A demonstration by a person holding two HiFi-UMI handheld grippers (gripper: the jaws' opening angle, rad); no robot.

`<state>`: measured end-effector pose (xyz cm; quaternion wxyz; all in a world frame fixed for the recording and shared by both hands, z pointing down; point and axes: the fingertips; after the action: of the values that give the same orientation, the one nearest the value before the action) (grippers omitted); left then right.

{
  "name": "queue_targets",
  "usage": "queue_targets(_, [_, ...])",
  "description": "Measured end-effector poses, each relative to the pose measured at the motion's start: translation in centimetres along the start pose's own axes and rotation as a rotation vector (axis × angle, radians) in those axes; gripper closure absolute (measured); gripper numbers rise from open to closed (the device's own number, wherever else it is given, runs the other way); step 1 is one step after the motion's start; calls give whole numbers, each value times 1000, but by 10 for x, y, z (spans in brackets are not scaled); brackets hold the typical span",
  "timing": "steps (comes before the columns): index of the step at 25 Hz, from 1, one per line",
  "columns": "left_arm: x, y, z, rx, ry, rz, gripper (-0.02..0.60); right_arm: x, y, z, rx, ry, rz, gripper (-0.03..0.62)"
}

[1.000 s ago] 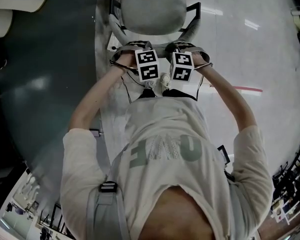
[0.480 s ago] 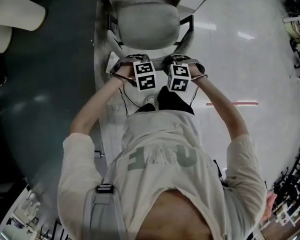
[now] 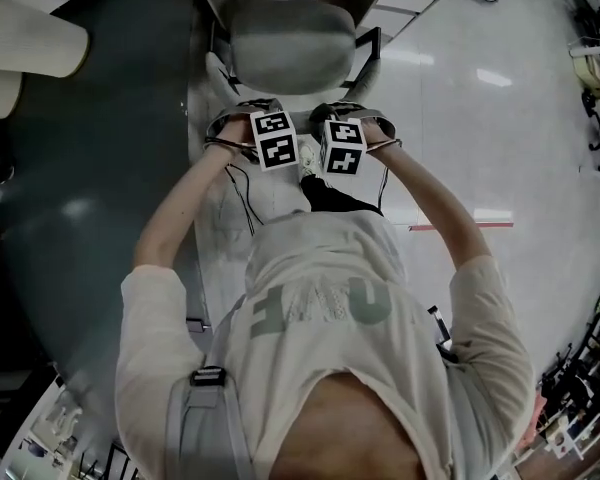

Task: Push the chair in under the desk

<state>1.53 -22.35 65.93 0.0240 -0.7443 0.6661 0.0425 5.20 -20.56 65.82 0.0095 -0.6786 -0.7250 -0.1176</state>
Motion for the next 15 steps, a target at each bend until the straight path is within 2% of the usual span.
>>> queue_targets(5, [58,6,-7,24,8,-9,431,-54,0,-15,-29,-18,-7,508])
queue_targets(8, [83,20,-9,23,9,-1,430,-77,-13,-22,-37,-38,10,507])
queue_targets(15, [132,22,-12,8,0,20,430,-130,-11,-30,-15,-8,13,508])
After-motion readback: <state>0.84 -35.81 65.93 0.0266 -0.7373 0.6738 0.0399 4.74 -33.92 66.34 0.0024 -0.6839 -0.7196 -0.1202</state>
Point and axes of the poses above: the fingertips, and each gripper's own axes: z backward along the fingers, x to its left, y out of its underside, and after that the axes turned 11 degrees about x, right-handed
